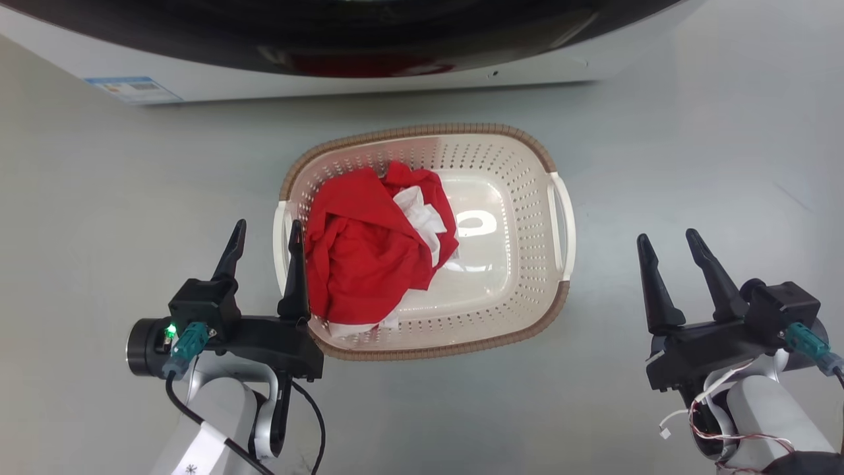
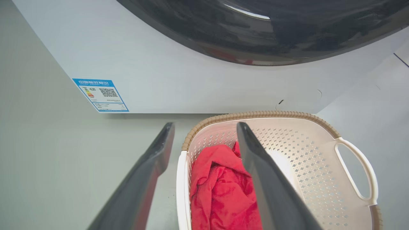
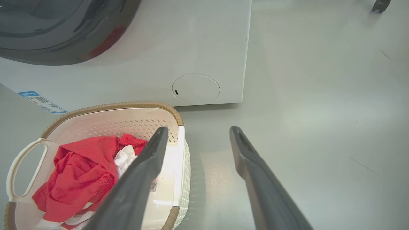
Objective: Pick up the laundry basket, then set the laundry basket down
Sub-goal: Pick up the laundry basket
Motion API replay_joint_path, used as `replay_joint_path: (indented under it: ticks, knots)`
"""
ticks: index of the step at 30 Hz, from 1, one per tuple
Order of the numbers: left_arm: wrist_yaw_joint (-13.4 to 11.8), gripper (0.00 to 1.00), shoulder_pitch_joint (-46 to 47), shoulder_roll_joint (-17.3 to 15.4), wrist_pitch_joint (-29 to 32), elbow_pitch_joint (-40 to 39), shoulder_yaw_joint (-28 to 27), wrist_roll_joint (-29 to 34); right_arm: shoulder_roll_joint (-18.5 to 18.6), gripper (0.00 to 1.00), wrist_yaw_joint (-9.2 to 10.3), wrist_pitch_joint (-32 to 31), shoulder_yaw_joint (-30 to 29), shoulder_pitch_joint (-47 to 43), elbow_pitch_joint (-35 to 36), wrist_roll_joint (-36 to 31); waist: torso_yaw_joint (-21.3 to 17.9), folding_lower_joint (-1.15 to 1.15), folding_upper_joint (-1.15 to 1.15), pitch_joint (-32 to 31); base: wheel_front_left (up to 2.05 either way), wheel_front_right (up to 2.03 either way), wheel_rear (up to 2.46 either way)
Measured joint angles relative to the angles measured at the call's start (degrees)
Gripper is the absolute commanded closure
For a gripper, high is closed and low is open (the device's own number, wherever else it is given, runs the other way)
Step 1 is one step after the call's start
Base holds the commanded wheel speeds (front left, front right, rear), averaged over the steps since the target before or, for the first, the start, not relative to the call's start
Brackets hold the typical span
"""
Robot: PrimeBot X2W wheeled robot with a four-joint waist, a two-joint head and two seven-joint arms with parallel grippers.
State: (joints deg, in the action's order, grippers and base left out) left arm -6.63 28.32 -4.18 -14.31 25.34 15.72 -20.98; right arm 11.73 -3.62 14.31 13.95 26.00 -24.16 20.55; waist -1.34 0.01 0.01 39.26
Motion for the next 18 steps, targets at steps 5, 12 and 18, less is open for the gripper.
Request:
replay_joint_path:
  ticks: [5,12,18]
  knots:
    - [0.0,0.0,1.05,0.29,0.0,1.59,-0.04,-0.04,-0.93,0.0,-0.42,0.15,0.05,1.99,-1.56,0.01,-0.12,0.0,0.0,2.69,0.0,0.0,0.0]
    - [0.09,0.0,3.38,0.66,-0.01,4.45,-0.15,-0.6,-1.31,0.0,-0.9,0.23,0.1,4.73,-4.31,0.01,0.0,0.0,0.0,5.84,0.0,0.0,0.0]
    - [0.65,0.0,5.57,0.67,-0.01,8.08,-0.6,-1.0,-2.63,0.0,-1.3,0.24,1.11,8.18,-7.05,0.01,-0.04,0.0,0.01,7.61,0.0,0.0,0.0]
